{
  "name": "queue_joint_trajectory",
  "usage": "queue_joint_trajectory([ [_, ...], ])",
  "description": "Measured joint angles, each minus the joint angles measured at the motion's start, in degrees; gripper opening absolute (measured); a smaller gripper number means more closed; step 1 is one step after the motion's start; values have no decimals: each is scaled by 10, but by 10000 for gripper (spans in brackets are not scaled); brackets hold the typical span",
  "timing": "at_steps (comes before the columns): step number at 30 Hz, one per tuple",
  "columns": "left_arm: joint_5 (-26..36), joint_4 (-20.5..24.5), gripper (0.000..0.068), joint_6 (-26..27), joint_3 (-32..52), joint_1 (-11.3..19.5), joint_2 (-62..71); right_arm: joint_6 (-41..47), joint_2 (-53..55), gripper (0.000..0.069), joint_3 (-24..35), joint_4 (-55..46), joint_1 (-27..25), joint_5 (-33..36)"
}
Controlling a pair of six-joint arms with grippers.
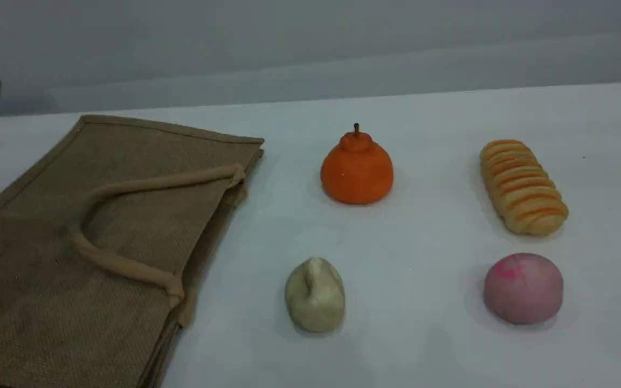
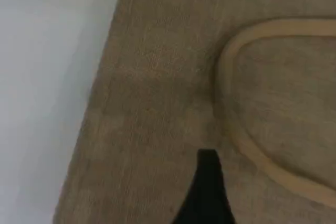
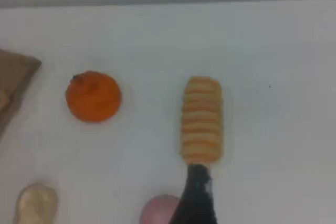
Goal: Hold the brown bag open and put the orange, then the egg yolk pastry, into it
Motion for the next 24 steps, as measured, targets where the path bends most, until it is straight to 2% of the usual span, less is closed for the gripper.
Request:
queue_joint_trajectory([
  [10,-16,4,531,3,-13,0,141,-3,-1,553,0,0,0,-2],
  [19,-64,4,531,2,-17,0,193,-3,-1,553,0,0,0,0],
  [24,-66,-1,531,2,-35,0,227,-3,-1,553,0,0,0,2],
])
